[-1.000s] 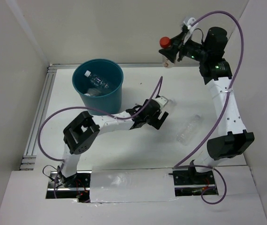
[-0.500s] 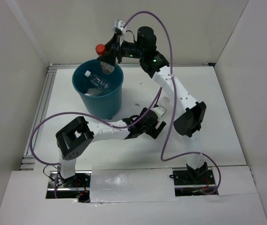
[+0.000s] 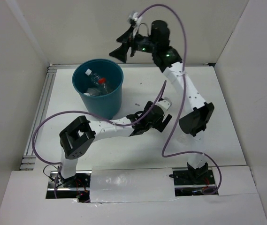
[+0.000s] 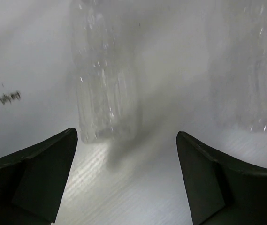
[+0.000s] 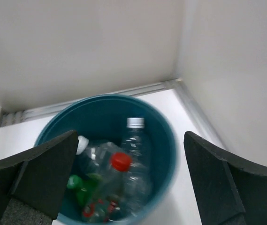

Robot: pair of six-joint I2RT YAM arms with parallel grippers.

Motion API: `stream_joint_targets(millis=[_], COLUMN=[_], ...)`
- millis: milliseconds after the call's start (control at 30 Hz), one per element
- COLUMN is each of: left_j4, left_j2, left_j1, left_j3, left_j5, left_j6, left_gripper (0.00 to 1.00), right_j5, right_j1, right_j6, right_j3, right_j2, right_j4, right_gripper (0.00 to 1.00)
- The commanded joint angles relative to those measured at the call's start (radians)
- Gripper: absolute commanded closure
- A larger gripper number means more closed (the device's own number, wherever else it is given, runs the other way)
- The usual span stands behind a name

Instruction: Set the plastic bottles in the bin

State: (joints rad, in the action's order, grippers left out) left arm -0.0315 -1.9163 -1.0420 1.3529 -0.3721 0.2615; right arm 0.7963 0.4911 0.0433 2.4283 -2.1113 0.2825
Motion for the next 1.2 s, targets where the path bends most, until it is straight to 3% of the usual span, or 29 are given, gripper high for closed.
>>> stream_joint_targets(millis=[0, 100, 200, 267, 333, 367, 400, 433, 467, 500, 567, 600, 700, 800, 933, 967, 1000, 1033, 1100, 1167], left_j4=[-0.05, 0.022, 0.062, 0.093, 0.142, 0.151, 0.151, 0.151, 0.151, 0.151, 0.151, 0.151, 0.137, 0.117, 0.117, 0.136, 0.151, 0.162, 0.186, 0.186], left_j2=[-0.045, -0.142, -0.223, -0.284, -0.323, -0.338, -0.339, -0.339, -0.339, -0.339, -0.329, -0.302, -0.216, -0.058, 0.14, 0.172, 0.203, 0.264, 0.322, 0.411], left_j1=[0.022, 0.046, 0.059, 0.068, 0.068, 0.068, 0.077, 0.077, 0.077, 0.077, 0.077, 0.077, 0.077, 0.066, 0.066, 0.077, 0.077, 0.103, 0.134, 0.19], left_j3=[0.119, 0.241, 0.304, 0.349, 0.38, 0.38, 0.367, 0.367, 0.367, 0.367, 0.367, 0.367, 0.367, 0.344, 0.354, 0.354, 0.367, 0.367, 0.324, 0.272], left_j5=[-0.079, -0.074, -0.044, -0.044, -0.044, -0.044, -0.033, -0.033, -0.033, -0.022, -0.022, -0.022, -0.013, -0.013, -0.077, -0.096, -0.109, -0.146, -0.177, -0.229], left_j6=[-0.045, -0.071, -0.082, -0.082, -0.082, -0.073, -0.058, -0.057, -0.057, -0.057, -0.057, -0.057, -0.048, -0.048, -0.048, -0.048, -0.048, -0.059, -0.059, -0.059], left_gripper=[0.01, 0.01, 0.01, 0.01, 0.01, 0.01, 0.03, 0.05, 0.08, 0.14, 0.29, 0.5, 0.76, 0.78, 0.78, 0.78, 0.78, 0.78, 0.78, 0.77], right_j5=[-0.086, -0.111, -0.048, -0.031, 0.02, 0.038, 0.067, 0.089, 0.107, 0.116, 0.107, 0.087, 0.061, 0.077, 0.032, 0.018, 0.003, -0.02, -0.029, -0.054], right_j1=[-0.132, -0.29, -0.486, -0.624, -0.715, -0.797, -0.872, -0.905, -0.933, -0.956, -1.003, -1.013, -1.023, -1.033, -1.042, -1.042, -1.042, -1.042, -1.042, -1.042], right_j6=[-0.008, -0.043, -0.063, -0.054, -0.045, -0.031, -0.022, -0.005, 0.012, 0.044, 0.073, 0.116, 0.18, 0.288, 0.326, 0.342, 0.355, 0.371, 0.395, 0.415], right_j3=[-0.004, -0.107, -0.251, -0.343, -0.453, -0.495, -0.576, -0.616, -0.65, -0.71, -0.757, -0.774, -0.839, -0.902, -1.001, -1.037, -1.055, -1.074, -1.124, -1.159], right_j2=[0.194, 0.296, 0.402, 0.447, 0.507, 0.525, 0.56, 0.577, 0.606, 0.619, 0.639, 0.649, 0.649, 0.649, 0.649, 0.64, 0.64, 0.64, 0.64, 0.649], right_j4=[0.029, 0.089, 0.142, 0.188, 0.257, 0.274, 0.303, 0.313, 0.34, 0.352, 0.374, 0.409, 0.481, 0.573, 0.633, 0.647, 0.659, 0.672, 0.681, 0.695], right_gripper=[0.0, 0.02, 0.11, 0.31, 0.4, 0.38, 0.29, 0.29, 0.2, 0.18, 0.11, 0.0, 0.0, 0.0, 0.77, 0.86, 0.84, 0.75, 0.47, 0.35])
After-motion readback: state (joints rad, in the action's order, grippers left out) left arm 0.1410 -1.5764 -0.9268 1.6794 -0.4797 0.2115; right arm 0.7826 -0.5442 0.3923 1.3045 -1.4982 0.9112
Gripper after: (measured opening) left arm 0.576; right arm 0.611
